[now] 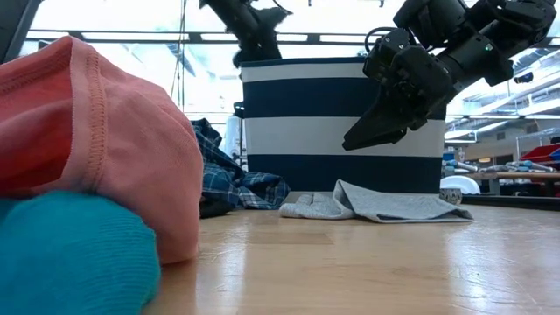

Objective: Sort clothes
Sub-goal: Put the blue sock into the blue bin, then put the black underwear into the blue bin

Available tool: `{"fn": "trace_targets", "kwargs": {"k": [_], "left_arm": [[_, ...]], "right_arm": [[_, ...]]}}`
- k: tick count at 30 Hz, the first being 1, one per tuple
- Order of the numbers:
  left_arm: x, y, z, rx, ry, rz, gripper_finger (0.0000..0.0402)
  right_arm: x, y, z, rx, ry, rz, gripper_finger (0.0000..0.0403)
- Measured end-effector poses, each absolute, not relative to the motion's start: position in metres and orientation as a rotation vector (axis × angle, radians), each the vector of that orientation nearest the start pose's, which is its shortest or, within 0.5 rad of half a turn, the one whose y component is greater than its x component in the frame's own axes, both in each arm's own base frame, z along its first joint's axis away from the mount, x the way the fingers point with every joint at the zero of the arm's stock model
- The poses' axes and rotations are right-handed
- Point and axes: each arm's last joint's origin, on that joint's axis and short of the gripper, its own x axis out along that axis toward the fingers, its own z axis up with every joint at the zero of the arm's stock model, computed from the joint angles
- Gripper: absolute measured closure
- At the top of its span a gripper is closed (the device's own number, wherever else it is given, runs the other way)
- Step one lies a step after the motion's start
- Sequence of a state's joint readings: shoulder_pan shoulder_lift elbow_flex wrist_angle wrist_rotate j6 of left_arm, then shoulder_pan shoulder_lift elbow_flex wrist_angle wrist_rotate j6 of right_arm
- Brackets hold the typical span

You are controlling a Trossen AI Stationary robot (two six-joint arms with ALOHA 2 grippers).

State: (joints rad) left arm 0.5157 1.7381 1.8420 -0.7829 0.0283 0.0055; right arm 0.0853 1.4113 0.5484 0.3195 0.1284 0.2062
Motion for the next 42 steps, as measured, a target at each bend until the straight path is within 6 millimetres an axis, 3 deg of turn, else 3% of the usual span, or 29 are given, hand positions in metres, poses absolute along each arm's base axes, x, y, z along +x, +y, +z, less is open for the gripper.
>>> {"fn": "trace_targets", "kwargs": {"k": [5,12,19,25,33,42], "left_arm": [[0.315,0.147,0.404,-0.116,0.730,0.473,0.0296],[0.302,0.083,0.427,-0.027,0.726,0.353,0.0296],[0.273,0.042,0.426,-0.019,0.727,0.316,0.0296],[0.235,0.016,0.403,-0.059,0.699,0.335,0.0296],[0.190,-0.012,0.357,-0.134,0.651,0.250,0.0296],[0.169,-0.039,0.289,-0.156,0.707,0.147,0.0296]], "right_arm": [[0.265,0.019,0.167,0.144,0.534,-0.098,0.0224],[0.265,0.019,0.167,0.152,0.533,-0.100,0.0224],[0.265,0.019,0.167,0.169,0.534,-0.104,0.0224],[0.265,0.020,0.167,0.178,0.536,-0.086,0.0224],[0.265,0.020,0.167,0.179,0.536,-0.086,0.0224],[0.265,0.020,0.167,0.179,0.536,-0.084,0.0224]]}}
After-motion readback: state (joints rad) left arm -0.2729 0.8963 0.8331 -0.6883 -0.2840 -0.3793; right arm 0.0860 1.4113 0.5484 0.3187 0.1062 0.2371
